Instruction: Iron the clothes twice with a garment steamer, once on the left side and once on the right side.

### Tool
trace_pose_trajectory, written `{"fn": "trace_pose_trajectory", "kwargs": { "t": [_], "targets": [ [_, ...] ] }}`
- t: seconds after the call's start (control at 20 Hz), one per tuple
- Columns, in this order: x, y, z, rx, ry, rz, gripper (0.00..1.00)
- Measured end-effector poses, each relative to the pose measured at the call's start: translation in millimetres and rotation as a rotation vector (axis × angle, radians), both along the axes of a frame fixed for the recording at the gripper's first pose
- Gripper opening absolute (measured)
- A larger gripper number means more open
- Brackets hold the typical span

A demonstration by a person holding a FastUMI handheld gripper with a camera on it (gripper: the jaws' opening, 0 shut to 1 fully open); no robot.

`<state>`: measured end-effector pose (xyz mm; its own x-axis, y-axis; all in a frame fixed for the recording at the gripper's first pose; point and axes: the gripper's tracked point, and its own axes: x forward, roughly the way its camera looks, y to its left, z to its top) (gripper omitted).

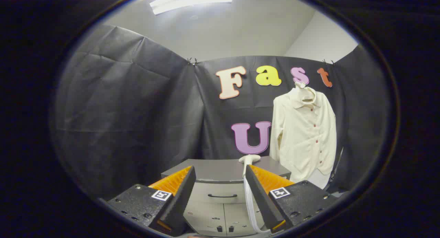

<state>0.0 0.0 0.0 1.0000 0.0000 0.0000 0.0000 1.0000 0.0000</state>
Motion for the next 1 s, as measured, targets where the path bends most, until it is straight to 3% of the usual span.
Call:
{"fn": "trace_pose_trajectory", "kwargs": {
  "t": [0.35,1.0],
  "targets": [
    [5.9,9.9,-5.0,-0.074,-0.014,0.016,0.89],
    [7.5,5.7,-8.7,-0.097,-0.015,-0.001,0.89]
  ]
}}
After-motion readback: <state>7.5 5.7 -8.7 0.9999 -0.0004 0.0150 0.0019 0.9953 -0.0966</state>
